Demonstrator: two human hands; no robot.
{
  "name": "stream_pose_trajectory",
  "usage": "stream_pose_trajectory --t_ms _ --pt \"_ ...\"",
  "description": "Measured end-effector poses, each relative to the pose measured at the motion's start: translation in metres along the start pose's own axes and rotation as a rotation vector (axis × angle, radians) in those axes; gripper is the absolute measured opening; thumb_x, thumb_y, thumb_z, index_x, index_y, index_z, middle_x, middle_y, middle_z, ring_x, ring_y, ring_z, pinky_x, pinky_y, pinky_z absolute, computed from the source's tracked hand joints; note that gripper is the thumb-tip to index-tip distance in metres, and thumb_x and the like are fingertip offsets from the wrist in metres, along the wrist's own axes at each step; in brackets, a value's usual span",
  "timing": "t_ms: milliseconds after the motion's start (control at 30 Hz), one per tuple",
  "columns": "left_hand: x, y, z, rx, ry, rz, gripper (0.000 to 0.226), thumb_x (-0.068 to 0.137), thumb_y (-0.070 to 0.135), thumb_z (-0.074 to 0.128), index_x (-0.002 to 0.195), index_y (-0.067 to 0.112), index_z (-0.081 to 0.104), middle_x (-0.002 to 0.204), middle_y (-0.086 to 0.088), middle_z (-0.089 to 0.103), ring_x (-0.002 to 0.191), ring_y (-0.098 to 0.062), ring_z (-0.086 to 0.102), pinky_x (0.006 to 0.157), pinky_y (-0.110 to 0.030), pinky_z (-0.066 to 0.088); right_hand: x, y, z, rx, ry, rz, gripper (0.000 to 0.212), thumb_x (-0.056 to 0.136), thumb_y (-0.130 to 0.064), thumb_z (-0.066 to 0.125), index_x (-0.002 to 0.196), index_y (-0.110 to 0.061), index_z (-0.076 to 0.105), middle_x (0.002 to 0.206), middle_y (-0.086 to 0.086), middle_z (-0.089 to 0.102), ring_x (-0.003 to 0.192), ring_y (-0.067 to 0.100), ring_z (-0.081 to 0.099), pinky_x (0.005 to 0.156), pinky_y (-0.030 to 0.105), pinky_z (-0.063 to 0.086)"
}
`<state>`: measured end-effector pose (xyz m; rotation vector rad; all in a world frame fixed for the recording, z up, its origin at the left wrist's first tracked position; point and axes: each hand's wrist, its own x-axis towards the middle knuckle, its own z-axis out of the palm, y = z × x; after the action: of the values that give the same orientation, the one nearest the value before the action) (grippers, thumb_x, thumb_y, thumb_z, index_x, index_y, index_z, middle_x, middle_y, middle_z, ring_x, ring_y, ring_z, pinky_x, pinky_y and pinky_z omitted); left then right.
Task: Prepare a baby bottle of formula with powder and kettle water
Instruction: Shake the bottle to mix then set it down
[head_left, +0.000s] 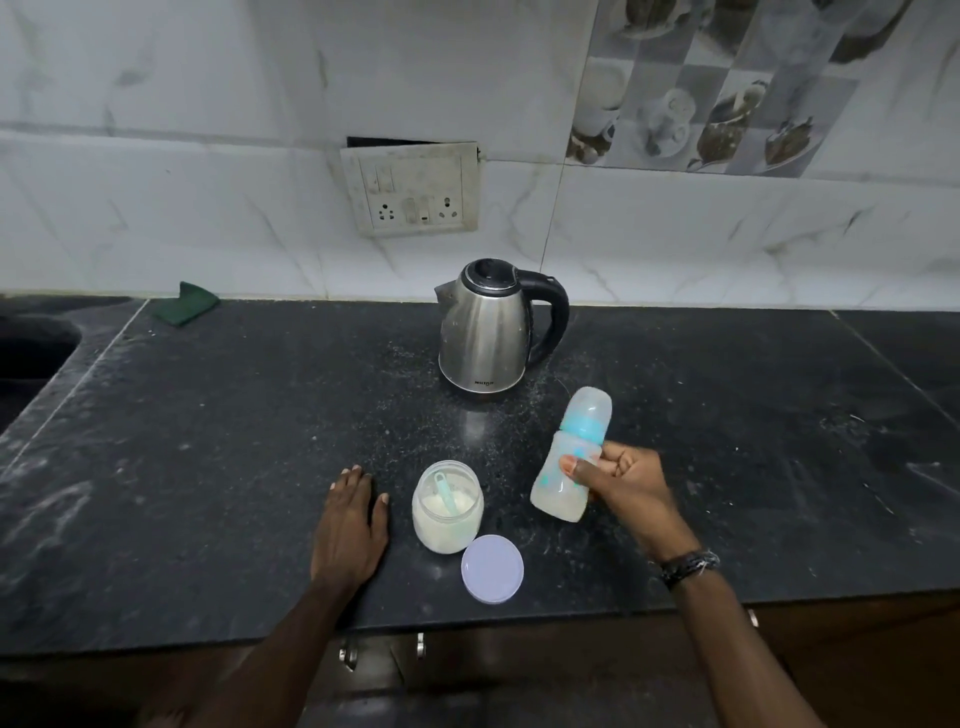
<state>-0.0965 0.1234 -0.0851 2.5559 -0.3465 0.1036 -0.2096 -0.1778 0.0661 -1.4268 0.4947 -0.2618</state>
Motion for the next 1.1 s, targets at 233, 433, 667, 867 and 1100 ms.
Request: stream_pose_trajectory --t_ms 233,433,667,867,1100 --pt "0.000 -0.003 0.002 0.006 -0.001 -0.001 0.055 0.099 0.035 0.041 0.133 -0.004 0.060 0.145 -0.026 0.053 0.139 -0.038 0.046 0.121 -0.046 0.030 0.002 0.002 0.007 0.003 0.041 0.051 0.026 0.085 -0.014 0.074 0.106 0.001 0.072 0.094 0.014 0.077 0.076 0.017 0.074 0.059 0.024 0.058" --pt "-0.001 -0.001 0.001 0.005 -0.001 -0.010 0.050 0.101 0.030 0.045 0.133 -0.005 0.059 0.146 -0.026 0.052 0.140 -0.038 0.045 0.121 -0.045 0.028 0.003 -0.001 0.013 0.051 0.079 0.032 0.024 0.085 -0.016 0.074 0.103 -0.001 0.072 0.093 0.013 0.077 0.072 0.015 0.072 0.058 0.023 0.057" --pt "-0.001 -0.002 0.002 0.004 -0.003 0.005 0.045 0.102 0.025 0.049 0.133 -0.006 0.058 0.145 -0.027 0.052 0.140 -0.039 0.045 0.121 -0.046 0.029 0.000 -0.007 0.014 0.074 0.060 0.006 0.021 0.089 -0.012 0.070 0.106 0.000 0.070 0.083 0.002 0.078 0.069 0.010 0.073 0.057 0.019 0.056" --pt "-0.002 -0.002 0.003 0.002 -0.002 -0.002 0.041 0.103 0.021 0.054 0.134 -0.006 0.058 0.146 -0.026 0.051 0.141 -0.038 0.044 0.122 -0.045 0.027 0.005 -0.009 0.005 0.237 0.231 -0.012 0.021 0.089 -0.022 0.070 0.105 -0.007 0.070 0.087 0.003 0.077 0.069 0.010 0.071 0.056 0.021 0.055" --pt "-0.001 0.001 0.000 0.003 -0.004 0.002 0.040 0.102 0.020 0.056 0.134 -0.005 0.058 0.148 -0.026 0.050 0.142 -0.038 0.043 0.121 -0.045 0.027 0.003 -0.010 0.006 0.183 0.176 -0.010 0.012 0.089 -0.018 0.071 0.098 -0.009 0.072 0.084 0.002 0.077 0.071 0.012 0.071 0.059 0.022 0.058"
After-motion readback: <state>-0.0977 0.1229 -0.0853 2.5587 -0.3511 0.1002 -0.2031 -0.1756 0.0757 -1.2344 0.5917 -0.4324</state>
